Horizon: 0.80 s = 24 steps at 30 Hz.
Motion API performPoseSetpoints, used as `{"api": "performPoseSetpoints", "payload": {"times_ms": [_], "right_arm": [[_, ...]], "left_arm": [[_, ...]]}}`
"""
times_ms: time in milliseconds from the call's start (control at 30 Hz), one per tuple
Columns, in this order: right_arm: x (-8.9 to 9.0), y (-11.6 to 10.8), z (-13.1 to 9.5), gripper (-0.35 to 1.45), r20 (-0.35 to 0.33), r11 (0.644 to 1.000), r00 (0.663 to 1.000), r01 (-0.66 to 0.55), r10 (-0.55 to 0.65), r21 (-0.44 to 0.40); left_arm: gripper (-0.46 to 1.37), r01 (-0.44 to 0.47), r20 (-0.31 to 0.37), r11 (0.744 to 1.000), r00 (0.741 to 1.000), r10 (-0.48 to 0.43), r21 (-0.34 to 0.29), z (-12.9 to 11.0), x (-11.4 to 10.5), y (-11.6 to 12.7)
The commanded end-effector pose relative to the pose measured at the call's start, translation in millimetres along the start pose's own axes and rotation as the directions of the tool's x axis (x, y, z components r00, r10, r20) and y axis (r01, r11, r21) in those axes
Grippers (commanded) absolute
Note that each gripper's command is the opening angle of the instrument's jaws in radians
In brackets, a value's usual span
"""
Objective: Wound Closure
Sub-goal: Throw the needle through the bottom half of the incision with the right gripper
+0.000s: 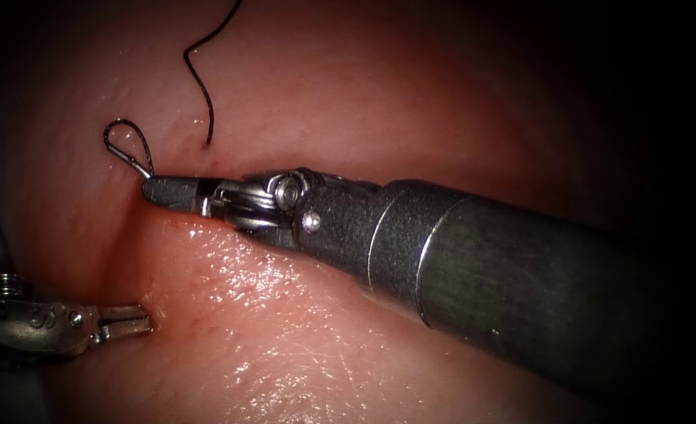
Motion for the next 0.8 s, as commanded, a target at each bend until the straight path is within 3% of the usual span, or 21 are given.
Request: {"api": "performPoseSetpoints", "payload": {"times_ms": [33,167,267,300,367,500,667,733,800], "right_arm": [[0.0,0.0,0.0,-0.35,-0.002,1.000,1.000,-0.001,0.001,-0.002],[-0.1,-0.1,0.1,0.09,-0.034,1.000,0.999,-0.003,0.003,-0.002],[0.0,-0.1,0.1,0.62,-0.037,1.000,0.999,-0.004,0.004,-0.004],[0.0,-0.1,0.1,0.92,-0.041,1.000,0.999,-0.005,0.005,-0.006],[0.0,-0.1,0.0,1.14,-0.049,1.000,0.999,-0.001,0.001,-0.011],[0.1,-0.1,-0.6,1.08,-0.054,1.000,0.998,0.014,-0.015,-0.016],[1.0,-0.5,-2.3,1.09,-0.084,0.984,0.982,0.167,-0.172,-0.057],[1.7,-0.9,-3.2,1.10,-0.094,0.966,0.963,0.247,-0.254,-0.078],[2.4,-1.3,-4.1,1.10,-0.091,0.926,0.923,0.364,-0.373,-0.103]], "left_arm": [[-0.35,0.000,0.000,1.000,1.000,0.000,-0.007,0.0,0.0,0.0],[-0.35,-0.006,0.000,1.000,1.000,0.006,-0.007,0.0,0.0,0.0],[-0.35,-0.006,0.000,1.000,1.000,0.006,-0.008,0.0,0.1,0.0],[-0.35,-0.006,0.000,1.000,1.000,0.006,-0.008,0.0,0.1,0.0],[-0.35,-0.006,0.000,1.000,1.000,0.006,-0.008,0.0,0.1,0.0],[-0.35,-0.004,-0.002,1.000,1.000,0.004,-0.007,-0.1,0.1,0.1],[-0.35,0.000,-0.036,1.000,0.999,0.000,-0.002,-0.7,0.6,0.0],[-0.35,-0.002,-0.047,1.000,0.999,0.002,-0.001,-1.0,0.9,-0.1],[-0.35,-0.004,-0.054,1.000,0.999,0.004,-0.001,-1.3,1.2,-0.2]]}}
